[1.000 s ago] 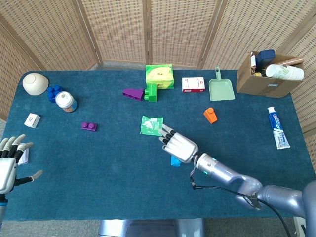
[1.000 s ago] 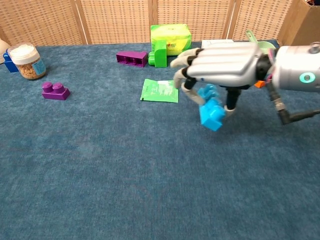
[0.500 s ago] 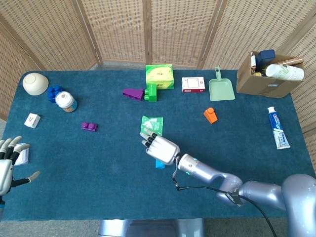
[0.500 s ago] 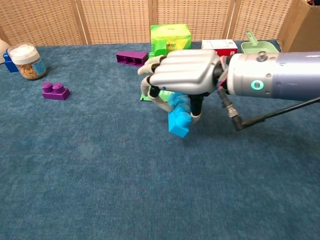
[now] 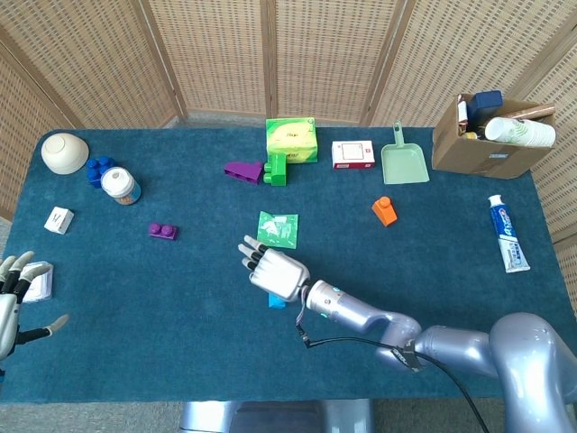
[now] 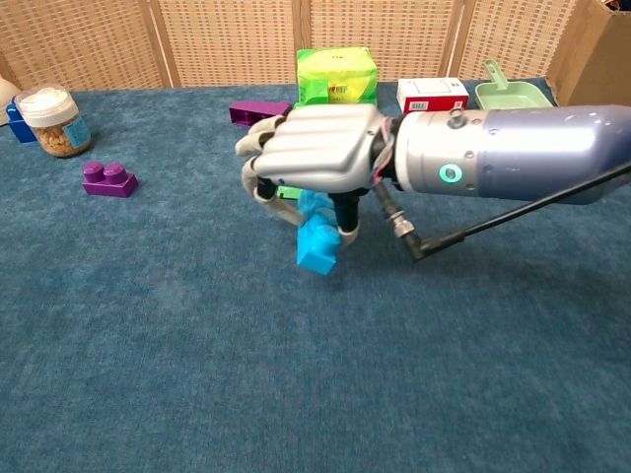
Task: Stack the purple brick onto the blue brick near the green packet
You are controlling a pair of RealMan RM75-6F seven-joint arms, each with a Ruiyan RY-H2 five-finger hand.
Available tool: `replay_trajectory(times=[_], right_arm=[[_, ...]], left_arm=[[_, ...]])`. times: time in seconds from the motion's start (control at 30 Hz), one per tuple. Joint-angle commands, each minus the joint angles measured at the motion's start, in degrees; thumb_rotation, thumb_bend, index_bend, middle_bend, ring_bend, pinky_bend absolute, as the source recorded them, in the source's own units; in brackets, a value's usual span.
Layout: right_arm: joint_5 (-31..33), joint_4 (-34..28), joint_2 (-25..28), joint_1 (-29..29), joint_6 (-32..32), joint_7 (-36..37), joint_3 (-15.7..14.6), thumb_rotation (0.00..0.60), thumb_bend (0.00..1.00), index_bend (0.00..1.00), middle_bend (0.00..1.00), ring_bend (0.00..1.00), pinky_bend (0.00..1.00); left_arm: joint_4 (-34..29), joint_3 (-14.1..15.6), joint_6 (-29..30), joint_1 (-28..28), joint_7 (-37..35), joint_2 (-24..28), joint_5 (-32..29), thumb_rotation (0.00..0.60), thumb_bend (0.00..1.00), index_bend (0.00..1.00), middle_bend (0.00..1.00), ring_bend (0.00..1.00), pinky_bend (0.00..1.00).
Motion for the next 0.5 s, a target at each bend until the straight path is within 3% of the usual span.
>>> replay_trajectory(times=[0.03,0.5], right_arm=[[0.3,0.8,-1.0,0.9,-0.5,-0.6,0.4,0.6,0.06,0.62,0.25,0.04,0.02],[3.1,8.6,-7.4,4.9,-3.5,-6.6,0.5,0.6,0.06,0.61,0.24,0.04,0.02]], left_arm=[[0.1,0.0,0.0,0.1,-0.2,0.0,0.0,0.505,0.13,0.22,0.1,0.0,0.0],[1.9,0.2,0.4,1.0,-2.3,-0.4,0.0,0.512,0.13,0.22,0.1,0.0,0.0]])
